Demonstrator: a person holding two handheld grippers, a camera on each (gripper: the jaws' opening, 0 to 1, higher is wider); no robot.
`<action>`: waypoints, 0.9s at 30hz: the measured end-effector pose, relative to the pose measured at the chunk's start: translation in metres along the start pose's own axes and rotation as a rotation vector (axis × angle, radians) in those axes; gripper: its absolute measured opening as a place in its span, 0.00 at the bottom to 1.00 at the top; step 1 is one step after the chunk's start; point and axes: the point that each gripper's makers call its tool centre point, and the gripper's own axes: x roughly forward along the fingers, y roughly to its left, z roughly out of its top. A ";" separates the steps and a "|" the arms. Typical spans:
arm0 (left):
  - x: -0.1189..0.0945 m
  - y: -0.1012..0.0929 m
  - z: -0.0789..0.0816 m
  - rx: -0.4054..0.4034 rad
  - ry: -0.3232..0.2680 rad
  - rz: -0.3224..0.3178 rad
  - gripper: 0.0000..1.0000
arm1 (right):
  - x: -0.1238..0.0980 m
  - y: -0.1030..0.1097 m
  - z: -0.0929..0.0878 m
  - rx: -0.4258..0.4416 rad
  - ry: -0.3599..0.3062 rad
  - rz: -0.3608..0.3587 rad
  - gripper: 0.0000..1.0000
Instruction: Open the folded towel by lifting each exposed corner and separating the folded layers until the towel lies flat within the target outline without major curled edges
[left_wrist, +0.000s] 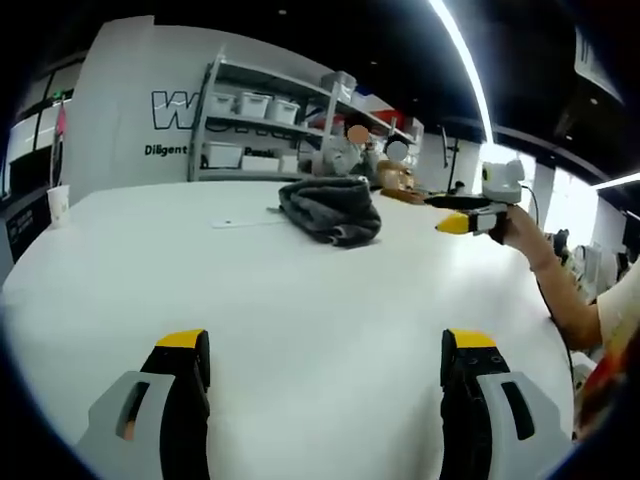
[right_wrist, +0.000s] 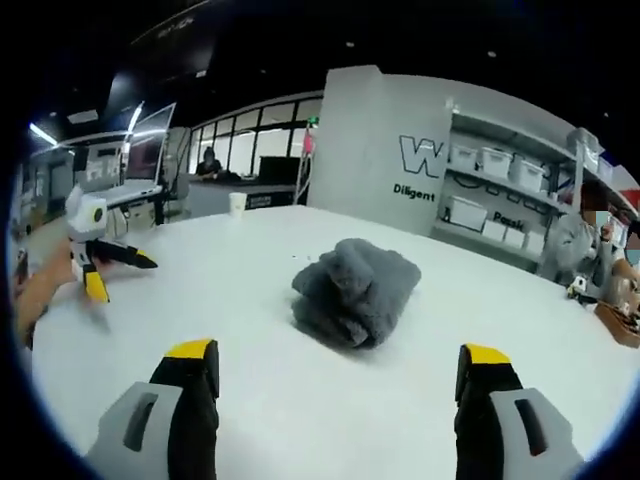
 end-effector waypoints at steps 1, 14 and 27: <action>0.000 0.000 0.000 0.007 0.002 0.002 0.94 | -0.003 0.000 -0.004 -0.002 0.001 0.000 0.99; -0.002 -0.015 -0.004 0.055 0.022 -0.008 0.94 | 0.000 0.008 -0.023 0.033 0.055 0.052 0.99; -0.004 -0.015 -0.010 0.084 0.047 0.008 0.94 | -0.001 0.021 -0.024 0.042 0.055 0.128 0.99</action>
